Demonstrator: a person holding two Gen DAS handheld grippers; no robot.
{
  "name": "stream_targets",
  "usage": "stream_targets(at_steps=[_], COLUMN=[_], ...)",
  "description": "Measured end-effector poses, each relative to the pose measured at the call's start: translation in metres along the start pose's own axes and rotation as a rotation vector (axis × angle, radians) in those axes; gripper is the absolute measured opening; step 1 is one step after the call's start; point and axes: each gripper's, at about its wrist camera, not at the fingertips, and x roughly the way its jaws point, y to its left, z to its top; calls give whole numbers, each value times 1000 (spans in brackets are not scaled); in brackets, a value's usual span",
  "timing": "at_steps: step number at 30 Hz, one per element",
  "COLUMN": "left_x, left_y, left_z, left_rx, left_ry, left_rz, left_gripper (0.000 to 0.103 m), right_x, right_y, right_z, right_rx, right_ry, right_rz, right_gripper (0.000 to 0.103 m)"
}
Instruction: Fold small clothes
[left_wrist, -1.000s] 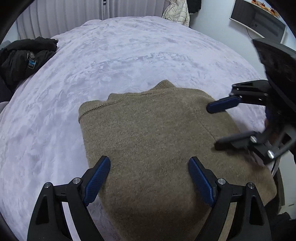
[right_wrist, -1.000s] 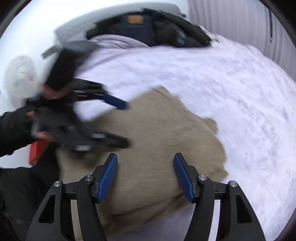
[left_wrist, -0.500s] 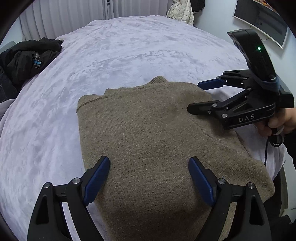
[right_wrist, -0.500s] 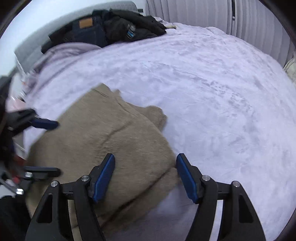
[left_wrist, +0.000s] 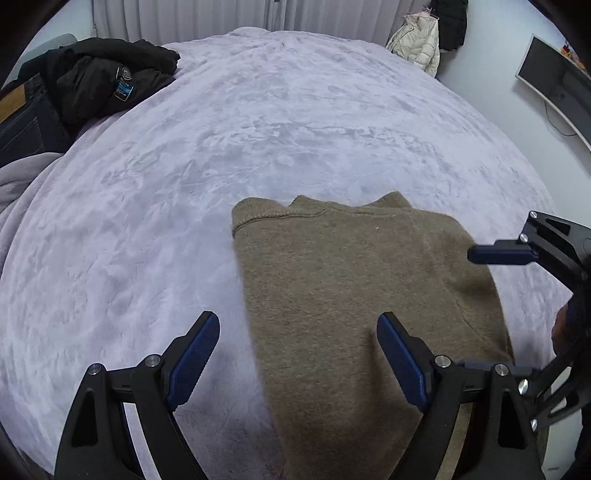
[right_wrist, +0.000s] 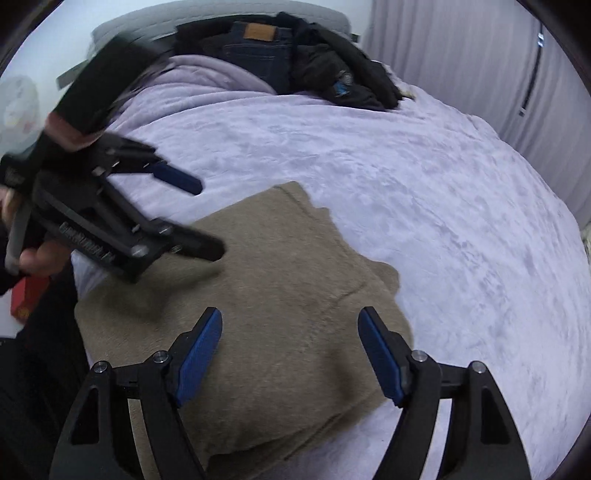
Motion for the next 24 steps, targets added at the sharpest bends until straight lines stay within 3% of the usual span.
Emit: stream_targets(at_steps=[4, 7, 9, 14, 16, 18, 21, 24], left_x=[19, 22, 21, -2, -17, -25, -19, -1], left_y=[-12, -16, -16, -20, -24, -31, -37, -41], left_z=[-9, -16, -17, -20, -20, -19, -23, -34], left_rx=[58, 68, 68, 92, 82, 74, 61, 53], left_ry=[59, 52, 56, 21, -13, -32, -3, 50], left_rz=[30, 34, 40, 120, 94, 87, 92, 131], left_gripper=[88, 88, 96, 100, 100, 100, 100, 100], right_x=[31, 32, 28, 2, -13, -31, -37, -14], right_y=[26, 17, 8, 19, 27, 41, 67, 85], right_z=[-9, -18, -28, -50, -47, -39, -28, -31], right_rx=[-106, -56, -13, -42, -29, -31, -61, -98], right_ry=[97, 80, 82, 71, 64, -9, -57, -12], right_rz=[41, 82, 106, 20, -9, 8, 23, 14], right_gripper=[79, 81, 81, 81, 81, 81, 81, 81])
